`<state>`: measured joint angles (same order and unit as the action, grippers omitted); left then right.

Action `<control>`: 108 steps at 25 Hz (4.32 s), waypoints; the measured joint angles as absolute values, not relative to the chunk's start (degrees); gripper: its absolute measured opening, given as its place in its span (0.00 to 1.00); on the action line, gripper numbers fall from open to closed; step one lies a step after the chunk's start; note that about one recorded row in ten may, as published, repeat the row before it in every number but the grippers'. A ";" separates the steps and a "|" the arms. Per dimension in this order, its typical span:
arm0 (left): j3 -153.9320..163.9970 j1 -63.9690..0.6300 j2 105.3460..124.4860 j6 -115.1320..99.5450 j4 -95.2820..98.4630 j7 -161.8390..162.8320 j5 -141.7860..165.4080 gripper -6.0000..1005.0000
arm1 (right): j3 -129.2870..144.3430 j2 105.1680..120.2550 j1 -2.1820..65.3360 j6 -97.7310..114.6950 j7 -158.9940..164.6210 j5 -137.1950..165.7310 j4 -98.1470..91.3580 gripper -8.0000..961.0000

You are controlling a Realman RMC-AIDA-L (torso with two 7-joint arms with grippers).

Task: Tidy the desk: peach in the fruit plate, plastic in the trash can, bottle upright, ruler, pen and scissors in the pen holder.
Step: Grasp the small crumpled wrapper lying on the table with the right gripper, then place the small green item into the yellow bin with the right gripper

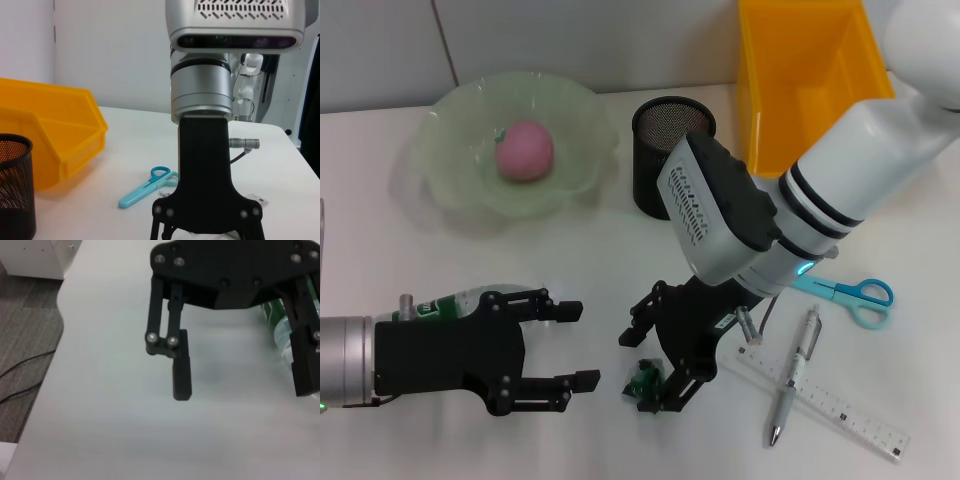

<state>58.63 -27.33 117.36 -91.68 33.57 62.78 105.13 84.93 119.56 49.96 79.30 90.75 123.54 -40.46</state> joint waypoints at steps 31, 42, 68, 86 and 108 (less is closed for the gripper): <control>58.40 -27.51 117.75 -91.66 33.57 62.66 105.11 0.77 | 88.49 119.65 49.53 75.61 90.17 122.07 -38.92 0.73; 58.22 -27.51 117.78 -91.66 33.57 62.59 105.12 0.77 | 89.84 119.71 49.78 75.31 90.08 120.72 -38.48 0.51; 58.18 -27.52 117.50 -91.86 33.48 63.15 105.03 0.77 | 60.05 117.10 44.83 89.52 97.33 130.67 -60.54 0.46; 58.21 -27.48 117.74 -92.66 33.48 63.74 105.12 0.77 | 41.87 113.66 43.73 70.33 103.53 136.66 -59.58 0.46; 58.36 -27.48 117.51 -93.00 33.48 63.83 105.11 0.77 | 42.15 113.69 44.57 58.73 106.04 136.81 -50.70 0.68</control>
<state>58.36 -27.48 117.51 -93.00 33.48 63.83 105.11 42.15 113.69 44.57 58.73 106.04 136.81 -50.70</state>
